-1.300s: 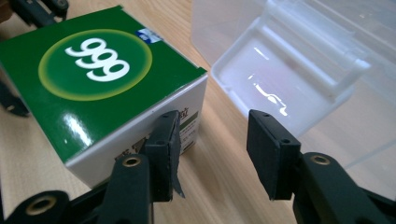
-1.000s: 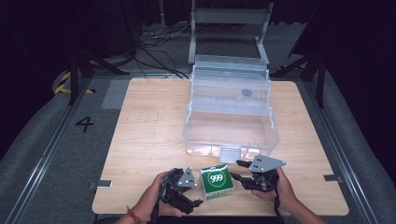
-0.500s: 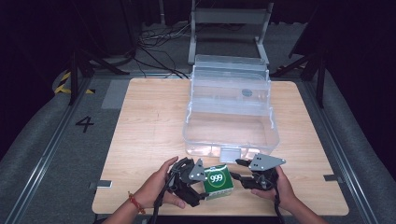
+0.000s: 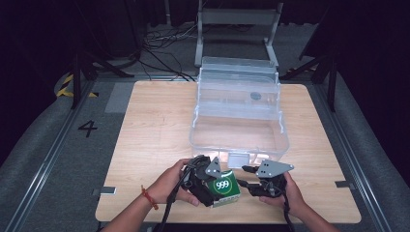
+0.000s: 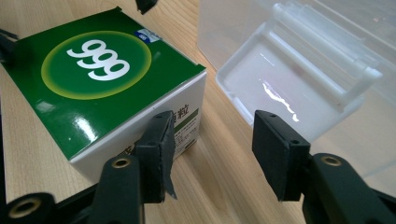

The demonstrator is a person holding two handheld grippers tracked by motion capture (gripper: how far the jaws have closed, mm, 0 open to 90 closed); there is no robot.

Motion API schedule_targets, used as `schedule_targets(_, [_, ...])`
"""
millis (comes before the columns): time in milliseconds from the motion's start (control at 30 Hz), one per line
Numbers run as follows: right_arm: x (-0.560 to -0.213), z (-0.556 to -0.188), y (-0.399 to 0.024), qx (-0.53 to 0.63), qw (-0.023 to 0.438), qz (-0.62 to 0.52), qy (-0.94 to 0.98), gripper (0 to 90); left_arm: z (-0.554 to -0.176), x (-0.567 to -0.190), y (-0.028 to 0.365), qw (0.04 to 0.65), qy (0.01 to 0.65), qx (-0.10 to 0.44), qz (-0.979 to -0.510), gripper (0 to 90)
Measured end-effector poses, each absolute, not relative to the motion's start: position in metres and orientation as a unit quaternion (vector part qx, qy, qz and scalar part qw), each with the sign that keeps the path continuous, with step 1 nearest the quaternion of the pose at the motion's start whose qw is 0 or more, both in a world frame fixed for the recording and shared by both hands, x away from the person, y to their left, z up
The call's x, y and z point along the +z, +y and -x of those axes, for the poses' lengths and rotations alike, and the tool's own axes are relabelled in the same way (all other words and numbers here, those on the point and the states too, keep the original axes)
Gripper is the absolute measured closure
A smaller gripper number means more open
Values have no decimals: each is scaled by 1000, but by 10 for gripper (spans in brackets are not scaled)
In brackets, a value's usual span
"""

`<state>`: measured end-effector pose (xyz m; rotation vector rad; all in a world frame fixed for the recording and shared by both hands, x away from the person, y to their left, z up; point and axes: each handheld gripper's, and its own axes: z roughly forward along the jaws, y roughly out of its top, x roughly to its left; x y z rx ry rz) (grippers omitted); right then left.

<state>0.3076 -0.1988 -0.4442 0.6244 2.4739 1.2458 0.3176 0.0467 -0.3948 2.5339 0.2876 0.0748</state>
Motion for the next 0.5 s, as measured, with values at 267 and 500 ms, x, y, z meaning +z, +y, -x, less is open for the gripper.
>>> schedule_targets(267, [-445, -307, -198, 435, 155, -213, 861, 507, -318, -396, 38, 265, 90, 3, -960, 146])
schedule_targets(500, [-444, -306, -198, 437, 154, -211, 861, 508, -319, -404, 33, 238, 99, -3, -966, 134])
